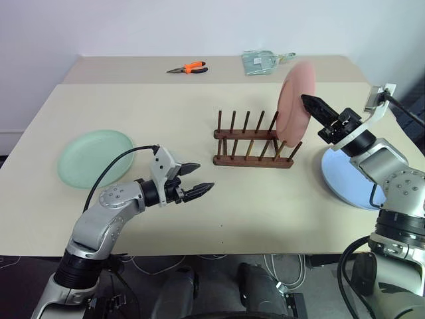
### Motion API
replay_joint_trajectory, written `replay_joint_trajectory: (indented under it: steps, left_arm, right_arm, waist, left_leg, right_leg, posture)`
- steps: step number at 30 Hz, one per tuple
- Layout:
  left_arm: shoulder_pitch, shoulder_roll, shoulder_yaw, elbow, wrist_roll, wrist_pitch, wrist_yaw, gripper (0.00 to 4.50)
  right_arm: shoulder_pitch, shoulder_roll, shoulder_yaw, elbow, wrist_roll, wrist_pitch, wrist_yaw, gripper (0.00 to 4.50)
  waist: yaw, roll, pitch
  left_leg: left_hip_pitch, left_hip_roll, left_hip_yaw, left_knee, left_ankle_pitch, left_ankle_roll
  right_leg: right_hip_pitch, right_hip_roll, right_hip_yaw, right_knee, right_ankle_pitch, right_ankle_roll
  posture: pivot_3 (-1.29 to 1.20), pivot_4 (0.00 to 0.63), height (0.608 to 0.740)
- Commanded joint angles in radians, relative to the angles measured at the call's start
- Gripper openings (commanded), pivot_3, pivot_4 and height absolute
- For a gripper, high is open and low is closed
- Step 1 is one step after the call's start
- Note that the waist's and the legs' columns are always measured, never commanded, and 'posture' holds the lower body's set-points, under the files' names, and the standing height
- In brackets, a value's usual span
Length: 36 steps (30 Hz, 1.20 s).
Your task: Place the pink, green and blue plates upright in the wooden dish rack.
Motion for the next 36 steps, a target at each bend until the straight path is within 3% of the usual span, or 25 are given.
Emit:
replay_joint_trajectory:
  steps: [1,2,7,9,12,15,21,28,31,36]
  left_arm:
    - [-0.011,-0.022,0.040,-0.016,-0.016,0.005,0.029,4.16]
    - [-0.011,-0.027,0.050,-0.013,-0.017,0.004,0.037,4.46]
    - [-0.025,-0.055,0.119,0.072,0.063,-0.068,0.147,4.46]
    - [-0.069,-0.087,0.184,0.172,0.146,-0.121,0.302,4.50]
    - [-0.157,-0.131,0.337,0.316,0.191,-0.121,0.548,4.50]
    - [-0.210,-0.149,0.465,0.382,0.194,-0.103,0.709,4.50]
    - [-0.247,-0.145,0.699,0.405,0.196,0.023,1.007,4.50]
    - [-0.200,-0.211,0.839,0.305,0.032,0.274,1.038,4.50]
    - [-0.202,-0.295,0.948,0.285,-0.065,0.298,1.100,3.68]
    - [-0.204,-0.326,0.929,0.247,-0.123,0.280,1.063,1.23]
  right_arm:
    - [-0.033,-0.045,-0.016,-0.062,-0.096,-0.119,-0.001,2.38]
    - [-0.032,-0.060,-0.013,-0.074,-0.130,-0.150,0.002,2.86]
    - [-0.001,-0.160,0.022,-0.176,-0.281,-0.251,0.029,2.86]
    - [0.011,-0.222,0.075,-0.252,-0.338,-0.276,0.082,3.36]
    - [0.002,-0.275,0.184,-0.395,-0.348,-0.253,0.154,4.47]
    - [-0.006,-0.280,0.307,-0.488,-0.398,-0.245,0.172,4.47]
    - [0.000,-0.176,0.597,-0.529,-0.559,-0.300,0.200,4.47]
    - [0.054,-0.072,0.742,-0.475,-0.701,-0.391,0.221,4.47]
    - [0.066,-0.050,0.764,-0.455,-0.743,-0.411,0.227,4.50]
    - [0.070,-0.032,0.747,-0.438,-0.772,-0.402,0.225,4.50]
  waist:
    - [0.001,0.000,0.000]
    - [0.000,0.000,0.000]
    - [0.001,0.001,0.000]
    - [0.003,0.001,0.000]
    - [-0.003,0.001,0.000]
    - [-0.010,-0.001,0.000]
    - [-0.014,-0.005,0.000]
    - [0.003,-0.008,-0.001]
    - [0.005,-0.008,-0.001]
    - [0.009,-0.008,-0.001]
  left_leg:
    - [0.000,0.000,0.000,0.000,0.000,0.000]
    - [0.000,0.000,0.000,0.000,0.000,0.000]
    - [0.000,0.000,0.000,0.000,0.000,0.000]
    - [0.000,0.000,0.000,0.000,0.000,0.000]
    - [0.000,0.000,0.000,0.000,0.000,0.000]
    - [0.000,0.001,-0.001,0.000,0.000,0.000]
    - [0.000,-0.001,-0.002,0.000,0.000,0.000]
    - [0.000,-0.001,-0.003,0.001,0.000,-0.001]
    - [0.000,-0.001,-0.003,0.001,0.000,-0.001]
    - [0.000,-0.001,-0.003,0.001,0.000,-0.002]
  right_leg:
    - [0.000,0.000,0.000,0.000,0.000,0.000]
    - [0.000,0.000,0.000,0.000,0.000,0.000]
    - [0.000,0.000,0.000,0.000,0.001,0.001]
    - [0.000,0.000,0.000,0.000,0.000,0.001]
    - [0.000,0.000,0.000,0.000,-0.001,0.007]
    - [0.000,0.001,-0.001,0.000,0.000,0.008]
    - [0.000,-0.001,-0.002,0.000,0.000,0.008]
    - [0.000,-0.001,-0.002,0.001,0.002,0.006]
    - [0.000,-0.001,-0.002,0.002,0.002,0.006]
    - [0.000,-0.001,-0.002,0.002,0.002,0.006]
  posture:
    - [0.00,0.150,0.740]
    - [0.00,0.150,0.740]
    - [0.00,0.150,0.740]
    - [0.00,0.150,0.740]
    - [0.00,0.150,0.740]
    - [0.00,0.150,0.740]
    - [0.00,0.150,0.740]
    - [0.00,0.150,0.740]
    - [0.00,0.150,0.740]
    - [0.00,0.150,0.740]
